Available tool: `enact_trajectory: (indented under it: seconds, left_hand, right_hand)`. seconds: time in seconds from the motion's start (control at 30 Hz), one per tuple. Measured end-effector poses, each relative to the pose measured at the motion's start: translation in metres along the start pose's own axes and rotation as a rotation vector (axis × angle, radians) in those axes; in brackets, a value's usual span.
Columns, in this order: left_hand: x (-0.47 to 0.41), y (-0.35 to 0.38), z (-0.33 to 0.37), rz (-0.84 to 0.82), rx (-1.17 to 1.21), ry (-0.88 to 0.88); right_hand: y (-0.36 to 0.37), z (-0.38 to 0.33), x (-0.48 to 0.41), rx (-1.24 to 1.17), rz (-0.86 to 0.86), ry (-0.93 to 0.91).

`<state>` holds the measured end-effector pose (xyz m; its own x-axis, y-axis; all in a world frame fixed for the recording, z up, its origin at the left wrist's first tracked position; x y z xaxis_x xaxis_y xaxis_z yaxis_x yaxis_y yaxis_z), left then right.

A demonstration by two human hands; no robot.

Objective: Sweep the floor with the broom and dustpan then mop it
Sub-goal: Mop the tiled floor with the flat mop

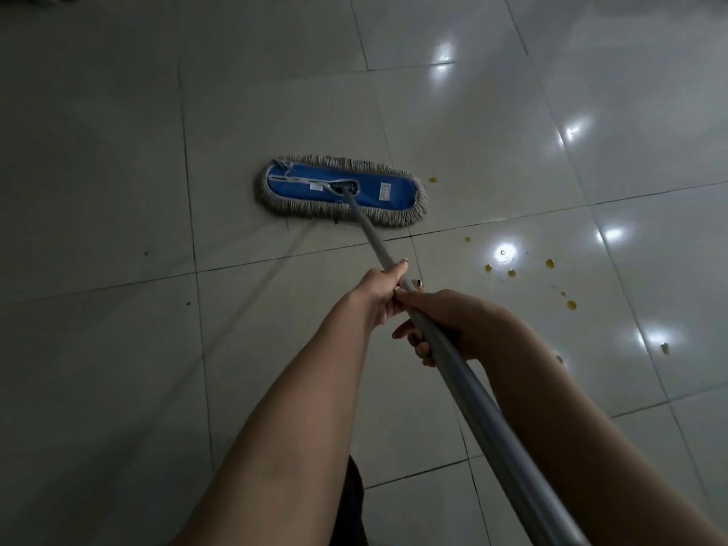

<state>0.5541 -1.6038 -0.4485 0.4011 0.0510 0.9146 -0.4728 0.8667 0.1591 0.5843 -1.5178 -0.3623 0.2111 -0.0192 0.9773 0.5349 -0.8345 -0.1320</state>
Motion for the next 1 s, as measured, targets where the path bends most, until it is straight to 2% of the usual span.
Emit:
enact_trajectory:
  seconds: [0.2,0.3,0.47,0.63,1.0]
  left_hand:
    - [-0.015,0.000,0.020,0.032,-0.030,-0.011]
    - [-0.013,0.007,0.005,0.008,0.022,-0.035]
    - [0.003,0.017,-0.033,0.034,-0.024,-0.082]
    - [0.034,0.041,-0.101,0.032,-0.041,-0.129]
    - [0.109,0.123,-0.315,0.016,-0.120,-0.180]
  right_hand:
    - [0.002,-0.018,-0.010,-0.088,0.044,-0.021]
    - [-0.002,-0.001,-0.009,-0.146,0.102,-0.034]
    - [-0.006,0.042,0.000,-0.226,0.128,-0.047]
    - [-0.019,0.116,0.013,-0.248,0.131,-0.053]
    - [-0.079,0.347,0.041,-0.265,0.105,-0.038]
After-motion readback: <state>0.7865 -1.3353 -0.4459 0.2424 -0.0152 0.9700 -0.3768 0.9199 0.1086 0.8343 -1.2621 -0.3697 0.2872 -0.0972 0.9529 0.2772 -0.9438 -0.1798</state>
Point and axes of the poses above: each hand's wrist, its own x-axis away from the middle knuckle, its own y-axis out of the palm, z = x × y, the point moved 7 cm from there along -x, towards the middle knuckle, and after that the axes turned 9 degrees about z, right-handed, at the moved point
